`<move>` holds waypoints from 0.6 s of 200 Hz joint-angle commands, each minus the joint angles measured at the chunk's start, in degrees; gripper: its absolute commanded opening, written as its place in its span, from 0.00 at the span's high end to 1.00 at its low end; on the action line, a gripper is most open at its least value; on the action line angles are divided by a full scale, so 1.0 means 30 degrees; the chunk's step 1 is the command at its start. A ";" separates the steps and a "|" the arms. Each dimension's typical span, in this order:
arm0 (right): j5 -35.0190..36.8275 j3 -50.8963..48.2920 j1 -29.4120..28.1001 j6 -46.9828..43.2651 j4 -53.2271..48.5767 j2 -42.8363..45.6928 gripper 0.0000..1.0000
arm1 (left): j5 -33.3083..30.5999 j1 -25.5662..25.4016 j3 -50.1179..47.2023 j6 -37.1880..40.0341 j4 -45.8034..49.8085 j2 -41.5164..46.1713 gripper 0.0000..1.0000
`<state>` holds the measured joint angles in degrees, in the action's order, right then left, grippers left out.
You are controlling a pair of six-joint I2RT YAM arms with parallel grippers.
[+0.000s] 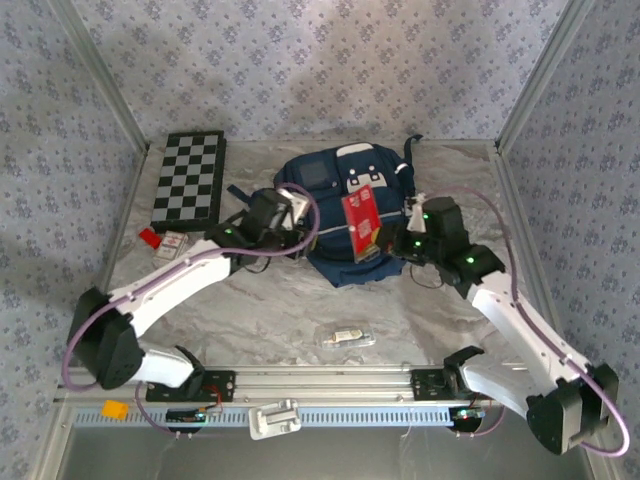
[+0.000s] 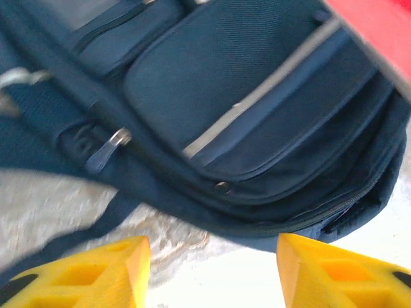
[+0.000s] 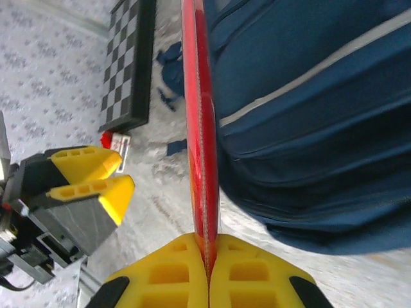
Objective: Pack the student bag
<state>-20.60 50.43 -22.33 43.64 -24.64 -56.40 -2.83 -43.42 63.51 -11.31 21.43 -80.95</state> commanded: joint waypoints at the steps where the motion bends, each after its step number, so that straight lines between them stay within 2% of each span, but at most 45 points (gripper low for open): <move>1: -0.0273 -0.0435 0.1456 -0.0812 -0.2997 0.1197 0.99 | -0.0413 -0.0423 0.1247 0.4087 -0.2048 -0.1667 0.41; 37: -0.1124 -0.1220 0.4445 -0.1192 -0.4768 0.3005 0.99 | 0.0836 -0.0929 0.2475 0.6528 -0.2839 -0.4330 0.30; 65: -0.2394 -0.1833 0.6406 -0.1425 -0.5139 0.3628 0.99 | 0.0944 -0.1208 0.4232 0.7718 -0.1823 -0.6619 0.26; 96: -0.3375 -0.2136 0.7451 -0.1827 -0.5174 0.3743 0.99 | 0.1385 -0.1613 0.5412 0.8784 -0.1300 -0.8353 0.26; 120: -0.3598 -0.2296 0.7677 -0.1915 -0.4987 0.3724 0.99 | 0.0299 -0.1740 0.6485 0.9128 -0.1098 -0.9600 0.25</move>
<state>-28.29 44.12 -0.05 39.75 -39.00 -45.89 -0.58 -48.10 78.83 12.53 16.75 -106.80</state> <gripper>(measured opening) 0.061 0.744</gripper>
